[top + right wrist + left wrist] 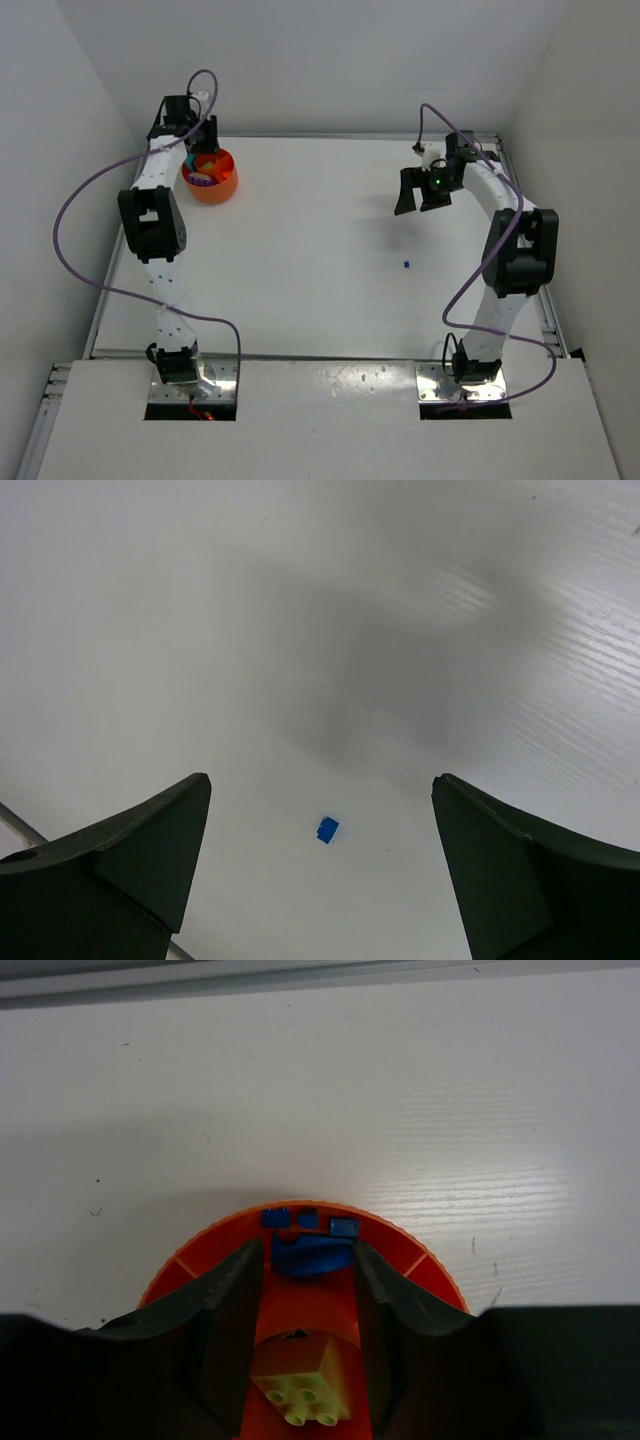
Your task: Sort the legos into containers by color
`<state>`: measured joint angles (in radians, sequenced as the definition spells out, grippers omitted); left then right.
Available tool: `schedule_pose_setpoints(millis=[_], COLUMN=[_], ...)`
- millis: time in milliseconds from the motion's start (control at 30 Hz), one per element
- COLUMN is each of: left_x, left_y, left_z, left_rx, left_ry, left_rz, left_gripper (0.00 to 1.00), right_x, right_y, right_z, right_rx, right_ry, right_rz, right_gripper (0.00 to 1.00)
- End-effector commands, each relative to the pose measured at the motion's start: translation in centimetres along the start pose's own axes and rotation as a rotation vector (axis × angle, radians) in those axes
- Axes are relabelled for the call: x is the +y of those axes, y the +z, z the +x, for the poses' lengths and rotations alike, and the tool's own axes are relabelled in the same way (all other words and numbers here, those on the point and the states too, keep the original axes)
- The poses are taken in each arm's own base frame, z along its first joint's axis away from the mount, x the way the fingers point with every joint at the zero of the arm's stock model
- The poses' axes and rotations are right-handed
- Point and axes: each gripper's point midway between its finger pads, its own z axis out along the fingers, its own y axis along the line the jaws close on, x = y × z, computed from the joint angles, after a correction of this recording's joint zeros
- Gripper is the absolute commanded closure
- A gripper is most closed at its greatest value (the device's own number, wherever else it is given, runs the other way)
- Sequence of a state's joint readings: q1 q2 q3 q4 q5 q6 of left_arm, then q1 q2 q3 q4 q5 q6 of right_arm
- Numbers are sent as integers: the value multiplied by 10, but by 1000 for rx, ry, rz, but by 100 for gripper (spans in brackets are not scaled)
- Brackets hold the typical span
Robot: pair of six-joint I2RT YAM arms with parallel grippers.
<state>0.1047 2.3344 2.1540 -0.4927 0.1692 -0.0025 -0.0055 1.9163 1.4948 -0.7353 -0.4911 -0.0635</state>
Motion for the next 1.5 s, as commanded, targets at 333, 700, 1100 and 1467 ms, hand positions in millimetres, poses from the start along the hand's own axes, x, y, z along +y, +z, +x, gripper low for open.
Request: schedule_pose_setpoints(millis=[333, 700, 1100, 1467], left_x=[-201, -412, -493, -540], left_y=[-112, -190, -181, -148], left_z=[-14, 169, 216, 222], left_rx=[-119, 114, -45, -132], left_ry=[490, 844, 930, 892], left_rz=[564, 1255, 1435, 1284], left_gripper=[56, 56, 56, 59], right_x=[-48, -113, -122, -130], right_y=[-30, -51, -63, -72], right_z=[-9, 36, 51, 45], right_rx=[-125, -138, -152, -178], right_ry=[135, 493, 530, 537], right_rz=[248, 448, 453, 472], right_gripper=[7, 5, 5, 3])
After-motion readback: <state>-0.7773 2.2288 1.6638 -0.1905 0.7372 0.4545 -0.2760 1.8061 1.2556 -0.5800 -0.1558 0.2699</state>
